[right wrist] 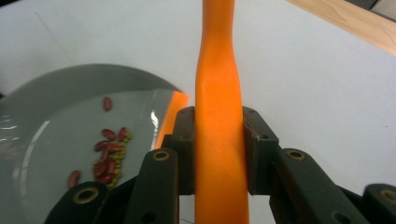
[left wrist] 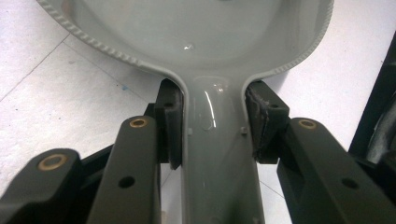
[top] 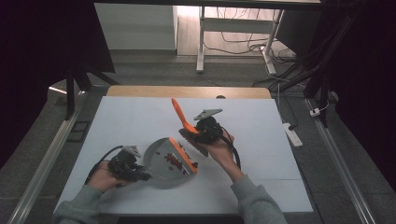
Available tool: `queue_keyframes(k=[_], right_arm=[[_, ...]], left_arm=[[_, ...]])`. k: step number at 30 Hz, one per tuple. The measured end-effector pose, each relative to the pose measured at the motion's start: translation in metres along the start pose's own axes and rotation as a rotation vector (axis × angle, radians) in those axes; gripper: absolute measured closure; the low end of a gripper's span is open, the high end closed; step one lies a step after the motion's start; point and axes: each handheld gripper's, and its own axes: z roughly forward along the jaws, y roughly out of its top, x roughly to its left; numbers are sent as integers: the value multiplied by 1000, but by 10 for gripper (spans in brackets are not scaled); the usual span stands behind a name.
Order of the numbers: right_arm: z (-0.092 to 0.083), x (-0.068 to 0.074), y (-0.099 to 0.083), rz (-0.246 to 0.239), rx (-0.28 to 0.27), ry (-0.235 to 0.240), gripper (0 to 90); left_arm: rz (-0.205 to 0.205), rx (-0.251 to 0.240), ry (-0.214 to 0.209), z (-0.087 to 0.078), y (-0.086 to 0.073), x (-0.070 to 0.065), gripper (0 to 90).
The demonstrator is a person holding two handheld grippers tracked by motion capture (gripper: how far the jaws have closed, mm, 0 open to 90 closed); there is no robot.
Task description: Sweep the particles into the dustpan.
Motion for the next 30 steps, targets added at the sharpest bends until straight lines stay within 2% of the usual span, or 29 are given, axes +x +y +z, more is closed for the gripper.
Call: queue_keyframes(k=[9,12,15,19,22,26,30], right_arm=[[36,-10,10,13,88,-26,706],[44,-8,15,-16,110,-31,705],[50,-1,21,-32,143,-34,706],[56,9,26,-53,157,-29,706],[56,16,26,-66,171,-25,705],[55,21,25,-54,177,-1,704],[53,32,23,-74,175,19,704]], left_arm=[[-2,0,-2,-2,-2,1,614],[-4,-2,-5,-1,-2,2,614],[-4,-2,-6,-1,-2,2,614],[-3,-2,-5,-1,-2,1,614],[-6,-3,-6,-1,-2,2,614],[-5,-2,-6,-1,-2,2,614],[-6,0,-6,-1,-2,2,614]])
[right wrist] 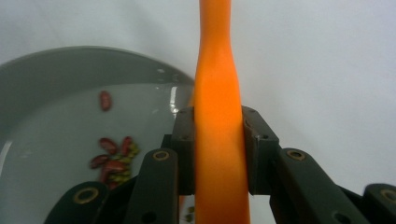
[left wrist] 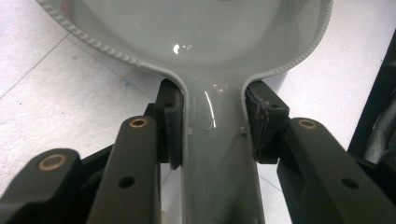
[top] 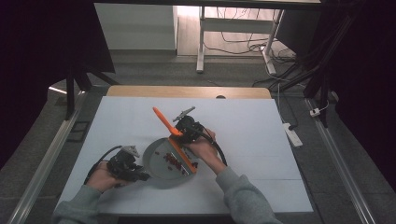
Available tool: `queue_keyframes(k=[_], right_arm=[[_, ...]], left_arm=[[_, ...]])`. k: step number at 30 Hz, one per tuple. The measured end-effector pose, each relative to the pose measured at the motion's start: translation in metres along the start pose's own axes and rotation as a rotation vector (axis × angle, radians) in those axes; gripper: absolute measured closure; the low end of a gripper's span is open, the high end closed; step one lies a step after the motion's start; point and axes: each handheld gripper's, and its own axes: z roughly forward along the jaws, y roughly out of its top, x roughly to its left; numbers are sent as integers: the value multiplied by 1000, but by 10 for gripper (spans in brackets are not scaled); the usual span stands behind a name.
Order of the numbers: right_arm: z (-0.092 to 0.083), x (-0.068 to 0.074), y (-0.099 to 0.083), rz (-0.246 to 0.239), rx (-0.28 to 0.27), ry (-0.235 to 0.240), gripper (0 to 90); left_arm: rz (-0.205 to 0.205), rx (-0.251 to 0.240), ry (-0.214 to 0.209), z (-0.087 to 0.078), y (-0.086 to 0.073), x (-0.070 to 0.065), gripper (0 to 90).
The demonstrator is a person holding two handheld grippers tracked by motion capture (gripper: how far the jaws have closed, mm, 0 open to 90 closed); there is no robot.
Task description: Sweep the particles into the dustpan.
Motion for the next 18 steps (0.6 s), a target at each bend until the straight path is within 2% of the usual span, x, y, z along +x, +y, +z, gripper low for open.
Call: queue_keyframes(k=[1,3,5,9,10,13,18], right_arm=[[-1,3,0,0,1,0,705],[-3,6,-1,10,-23,30,705],[-6,9,-1,33,-47,85,705],[-10,22,1,27,-70,176,705],[-12,25,2,18,-77,179,705],[-21,27,5,-4,-119,138,705],[-37,11,-1,26,-160,78,705]], left_arm=[[0,1,0,0,0,0,614],[0,2,0,0,0,0,614],[1,2,2,0,0,0,614],[0,0,2,0,0,0,614],[0,1,3,0,0,0,614],[0,0,2,0,0,0,614],[0,1,1,1,-1,1,614]])
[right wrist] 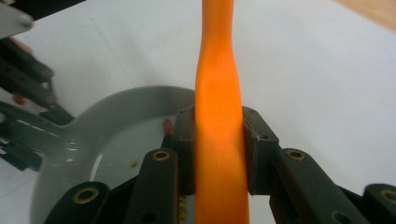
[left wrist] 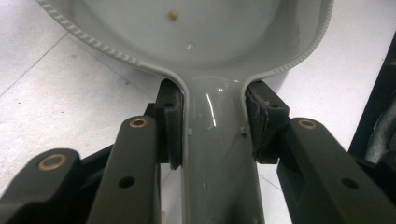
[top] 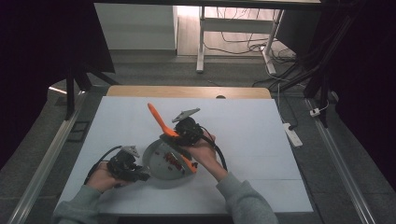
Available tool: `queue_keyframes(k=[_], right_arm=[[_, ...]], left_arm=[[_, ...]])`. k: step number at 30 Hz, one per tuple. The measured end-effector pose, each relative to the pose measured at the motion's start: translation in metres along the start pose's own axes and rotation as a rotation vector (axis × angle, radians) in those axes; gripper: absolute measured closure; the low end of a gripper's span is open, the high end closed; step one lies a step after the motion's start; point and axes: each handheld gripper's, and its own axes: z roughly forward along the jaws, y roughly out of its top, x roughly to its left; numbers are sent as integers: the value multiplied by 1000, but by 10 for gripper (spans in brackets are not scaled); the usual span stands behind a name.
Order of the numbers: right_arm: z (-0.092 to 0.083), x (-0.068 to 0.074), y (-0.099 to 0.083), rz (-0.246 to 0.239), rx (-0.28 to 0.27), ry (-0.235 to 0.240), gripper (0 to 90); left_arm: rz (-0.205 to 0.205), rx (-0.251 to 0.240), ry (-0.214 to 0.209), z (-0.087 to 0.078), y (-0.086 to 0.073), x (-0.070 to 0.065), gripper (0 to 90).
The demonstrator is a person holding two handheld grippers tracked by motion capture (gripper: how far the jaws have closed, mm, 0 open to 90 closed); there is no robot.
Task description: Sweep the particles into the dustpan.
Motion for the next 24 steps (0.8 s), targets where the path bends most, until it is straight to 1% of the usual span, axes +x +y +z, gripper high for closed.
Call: queue_keyframes(k=[3,7,13,15,17,20,22,24], right_arm=[[-10,-10,-6,24,-13,-22,705],[-20,-21,-20,45,-8,-58,705],[-24,-40,-47,107,16,-113,705],[-24,-45,-53,116,24,-130,705],[-23,-51,-55,118,37,-156,705],[-22,-62,-54,135,24,-177,705],[-20,-69,-50,133,44,-207,705],[-14,-76,-47,158,59,-207,705]], left_arm=[[0,1,0,0,0,0,615],[-4,-2,1,1,0,0,615],[5,6,-3,1,-1,-1,615],[9,10,-3,1,-1,-2,615],[13,10,-5,1,-1,-3,614],[18,14,-5,1,-1,-4,614],[21,16,-8,1,-1,-4,613],[22,16,-10,1,-1,-5,614]])
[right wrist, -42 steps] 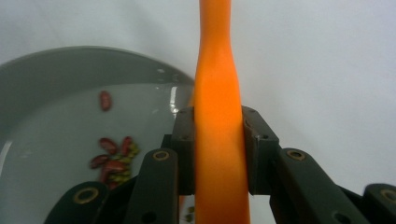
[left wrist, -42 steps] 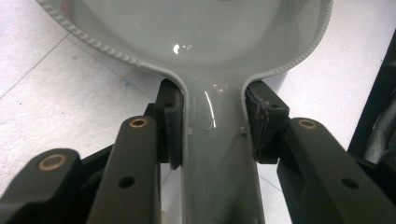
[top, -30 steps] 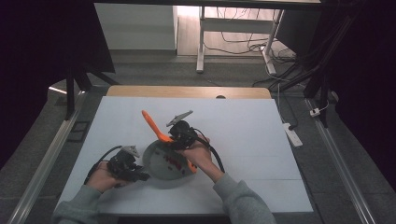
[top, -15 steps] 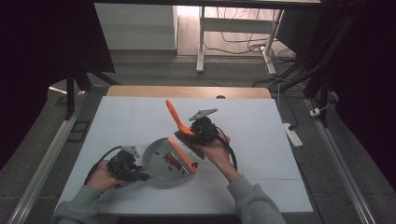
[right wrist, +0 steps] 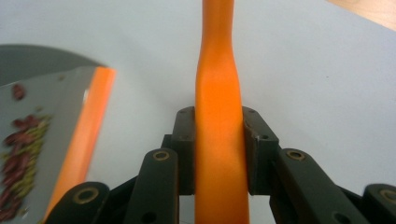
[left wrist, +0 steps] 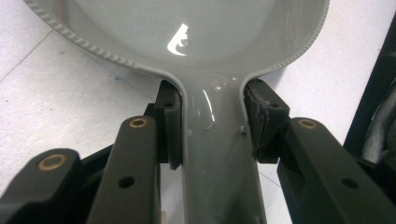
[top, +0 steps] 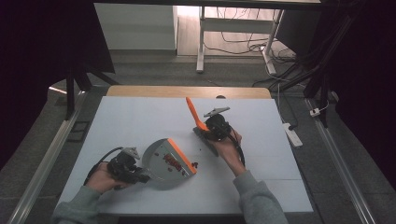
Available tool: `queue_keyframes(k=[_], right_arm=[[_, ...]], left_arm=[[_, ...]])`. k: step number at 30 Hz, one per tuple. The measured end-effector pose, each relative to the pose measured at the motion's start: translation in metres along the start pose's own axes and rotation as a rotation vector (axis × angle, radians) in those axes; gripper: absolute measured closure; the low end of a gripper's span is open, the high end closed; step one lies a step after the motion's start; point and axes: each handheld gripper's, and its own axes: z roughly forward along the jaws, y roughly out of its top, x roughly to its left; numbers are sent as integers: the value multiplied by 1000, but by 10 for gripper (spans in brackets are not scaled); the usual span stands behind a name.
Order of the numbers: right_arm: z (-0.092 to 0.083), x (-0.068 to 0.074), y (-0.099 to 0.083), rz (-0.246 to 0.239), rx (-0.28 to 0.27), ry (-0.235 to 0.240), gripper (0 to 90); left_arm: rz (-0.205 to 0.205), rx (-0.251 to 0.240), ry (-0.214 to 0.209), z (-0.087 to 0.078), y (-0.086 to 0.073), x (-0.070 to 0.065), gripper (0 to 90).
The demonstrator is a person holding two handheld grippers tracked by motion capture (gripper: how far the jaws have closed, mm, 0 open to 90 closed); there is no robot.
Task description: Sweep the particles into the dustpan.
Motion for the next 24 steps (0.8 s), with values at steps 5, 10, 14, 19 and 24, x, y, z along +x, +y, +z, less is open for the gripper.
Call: queue_keyframes(k=[5,10,14,19,24], right_arm=[[9,11,7,-35,32,17,705],[9,33,6,-110,53,10,704],[5,48,1,-138,57,56,704],[0,66,-5,-166,55,81,704],[-3,76,-9,-146,43,105,704]], left_arm=[[9,3,-4,0,0,-1,613],[11,7,-3,1,0,-2,614],[11,7,-5,2,1,-3,614],[9,11,-3,3,1,-3,614],[6,10,-4,4,1,-4,614]])
